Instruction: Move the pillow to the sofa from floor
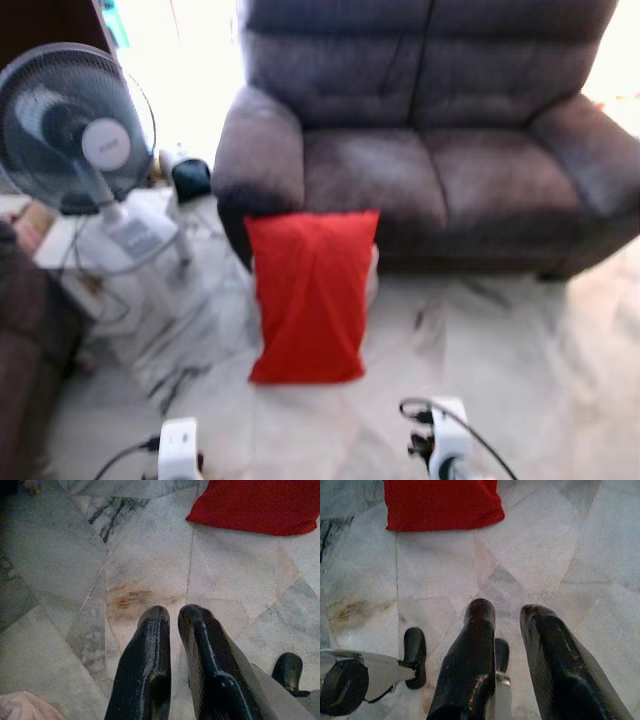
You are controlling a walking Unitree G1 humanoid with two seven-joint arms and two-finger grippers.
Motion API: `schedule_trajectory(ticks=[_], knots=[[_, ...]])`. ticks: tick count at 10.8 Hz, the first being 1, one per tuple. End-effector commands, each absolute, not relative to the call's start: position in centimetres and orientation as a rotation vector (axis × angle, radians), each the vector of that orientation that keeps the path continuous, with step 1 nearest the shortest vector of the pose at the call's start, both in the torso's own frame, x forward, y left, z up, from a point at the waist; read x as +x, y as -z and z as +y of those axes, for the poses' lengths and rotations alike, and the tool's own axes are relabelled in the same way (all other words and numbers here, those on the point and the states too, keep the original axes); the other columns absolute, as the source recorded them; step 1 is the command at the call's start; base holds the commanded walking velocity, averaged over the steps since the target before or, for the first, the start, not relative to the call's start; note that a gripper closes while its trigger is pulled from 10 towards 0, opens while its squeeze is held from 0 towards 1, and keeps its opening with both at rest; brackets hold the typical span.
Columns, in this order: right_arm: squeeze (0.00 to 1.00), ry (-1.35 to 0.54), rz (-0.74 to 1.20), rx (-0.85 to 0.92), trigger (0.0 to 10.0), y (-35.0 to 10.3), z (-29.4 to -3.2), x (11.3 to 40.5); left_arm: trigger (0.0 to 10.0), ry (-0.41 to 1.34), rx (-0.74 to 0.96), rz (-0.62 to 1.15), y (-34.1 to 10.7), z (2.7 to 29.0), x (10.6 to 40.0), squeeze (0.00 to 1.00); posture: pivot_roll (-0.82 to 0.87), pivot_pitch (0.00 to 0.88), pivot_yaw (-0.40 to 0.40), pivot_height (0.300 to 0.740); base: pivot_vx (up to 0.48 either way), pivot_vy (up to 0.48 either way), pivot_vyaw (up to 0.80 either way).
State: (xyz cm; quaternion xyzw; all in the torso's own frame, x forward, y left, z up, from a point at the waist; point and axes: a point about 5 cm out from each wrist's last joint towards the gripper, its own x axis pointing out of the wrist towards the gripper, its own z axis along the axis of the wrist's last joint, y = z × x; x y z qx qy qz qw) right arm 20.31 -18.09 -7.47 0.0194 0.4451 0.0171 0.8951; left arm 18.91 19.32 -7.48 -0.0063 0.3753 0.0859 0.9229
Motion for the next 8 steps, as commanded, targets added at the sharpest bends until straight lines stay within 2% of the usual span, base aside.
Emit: schedule_trajectory(ticks=[1, 2, 4, 5, 8], knots=[[0.00, -0.026, 0.940, 0.034, 10.0, 7.70, -18.43, 19.84, 10.0, -0.158, 0.002, 0.804, 7.97, 18.81, 18.16, 0.00, 0.08, 0.083, -0.027, 0.740, 0.000, 0.000, 0.00], [0.00, -0.035, 0.942, 0.022, 10.0, 7.70, -18.41, 19.83, 10.0, -0.153, 0.017, 0.813, 8.06, 18.82, 18.00, 0.00, 0.08, 0.084, -0.027, 0.740, 0.000, 0.000, 0.00], [0.00, -0.055, 0.939, -0.007, 10.0, 7.67, -18.38, 19.88, 10.0, -0.156, 0.022, 0.817, 8.10, 18.83, 17.93, 0.00, 0.08, 0.084, -0.028, 0.740, 0.000, 0.000, 0.68], [0.00, -0.041, 0.940, 0.019, 10.0, 7.70, -18.37, 19.82, 10.0, -0.156, 0.029, 0.822, 8.13, 18.82, 17.91, 0.00, 0.08, 0.085, -0.029, 0.740, 0.000, 0.000, 0.00], [0.00, -0.054, 0.942, 0.006, 10.0, 7.70, -18.41, 19.81, 10.0, -0.152, 0.027, 0.815, 8.10, 18.65, 17.95, 0.00, 0.08, 0.086, -0.034, 0.740, 0.000, -0.301, 0.00]])
